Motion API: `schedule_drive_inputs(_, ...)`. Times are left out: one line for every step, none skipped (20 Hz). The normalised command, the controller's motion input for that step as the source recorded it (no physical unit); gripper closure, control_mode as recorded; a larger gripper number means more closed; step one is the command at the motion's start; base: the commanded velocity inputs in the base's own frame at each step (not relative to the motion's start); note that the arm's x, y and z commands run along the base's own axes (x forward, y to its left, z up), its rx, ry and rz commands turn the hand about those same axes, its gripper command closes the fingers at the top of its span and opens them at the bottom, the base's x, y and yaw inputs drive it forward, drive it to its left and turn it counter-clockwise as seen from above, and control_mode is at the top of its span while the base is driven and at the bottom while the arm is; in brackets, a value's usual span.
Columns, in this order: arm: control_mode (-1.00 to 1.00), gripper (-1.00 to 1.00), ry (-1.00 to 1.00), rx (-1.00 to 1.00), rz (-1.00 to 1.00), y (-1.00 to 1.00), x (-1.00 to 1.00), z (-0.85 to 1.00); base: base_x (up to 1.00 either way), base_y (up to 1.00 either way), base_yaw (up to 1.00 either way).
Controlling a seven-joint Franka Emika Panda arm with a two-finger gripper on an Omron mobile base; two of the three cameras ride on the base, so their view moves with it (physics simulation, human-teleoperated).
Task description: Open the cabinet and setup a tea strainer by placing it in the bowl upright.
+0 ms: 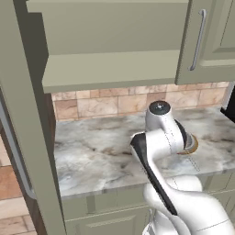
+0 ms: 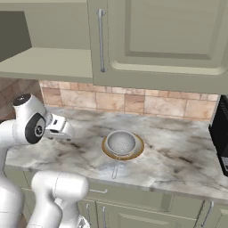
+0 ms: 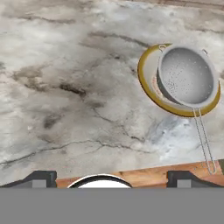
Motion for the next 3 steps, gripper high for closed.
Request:
schedule_drive_inputs(-1.00, -1.00, 0.05, 0.37, 0.03, -0.06, 0.00, 0.00, 0.00, 0.00, 0.00)
schedule_drive_inputs(-1.00, -1.00, 0.06, 0.38, 0.03, -0.12, 0.00, 0.00, 0.00, 0.00, 0.00)
schedule_drive_inputs(-1.00, -1.00, 0.06, 0.35, 0.03, -0.15, 0.00, 0.00, 0.00, 0.00, 0.00)
